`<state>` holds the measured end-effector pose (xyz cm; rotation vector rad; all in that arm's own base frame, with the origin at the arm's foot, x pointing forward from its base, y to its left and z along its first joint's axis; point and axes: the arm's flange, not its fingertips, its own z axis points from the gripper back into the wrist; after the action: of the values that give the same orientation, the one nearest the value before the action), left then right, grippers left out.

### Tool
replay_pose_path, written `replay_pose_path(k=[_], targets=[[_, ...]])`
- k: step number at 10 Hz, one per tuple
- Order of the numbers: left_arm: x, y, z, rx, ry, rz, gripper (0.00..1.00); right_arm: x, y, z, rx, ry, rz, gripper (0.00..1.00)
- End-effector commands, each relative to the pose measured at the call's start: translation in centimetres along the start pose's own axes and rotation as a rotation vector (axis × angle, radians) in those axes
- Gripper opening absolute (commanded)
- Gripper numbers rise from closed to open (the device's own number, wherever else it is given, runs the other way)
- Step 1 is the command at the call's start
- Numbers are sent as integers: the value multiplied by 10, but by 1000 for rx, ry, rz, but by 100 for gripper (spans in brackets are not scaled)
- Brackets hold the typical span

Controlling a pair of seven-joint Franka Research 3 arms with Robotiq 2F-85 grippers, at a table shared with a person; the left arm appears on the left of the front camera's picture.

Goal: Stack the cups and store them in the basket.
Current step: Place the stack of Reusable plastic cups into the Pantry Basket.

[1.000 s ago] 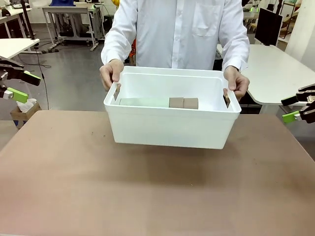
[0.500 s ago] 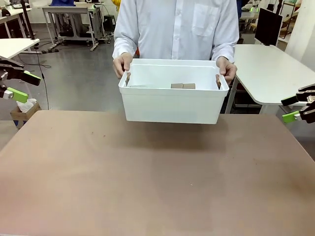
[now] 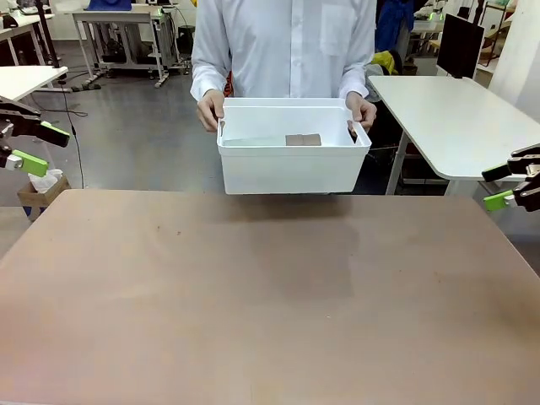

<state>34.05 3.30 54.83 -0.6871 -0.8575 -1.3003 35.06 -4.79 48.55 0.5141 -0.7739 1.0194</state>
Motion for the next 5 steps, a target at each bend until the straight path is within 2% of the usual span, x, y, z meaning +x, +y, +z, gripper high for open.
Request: replay_pose_path(k=[1, 5], targets=[[3, 1, -1, 5, -25, 1, 100, 2, -3, 1, 3, -27, 6, 100], [3, 1, -1, 5, -25, 1, 100, 2, -3, 1, 3, -27, 6, 100]])
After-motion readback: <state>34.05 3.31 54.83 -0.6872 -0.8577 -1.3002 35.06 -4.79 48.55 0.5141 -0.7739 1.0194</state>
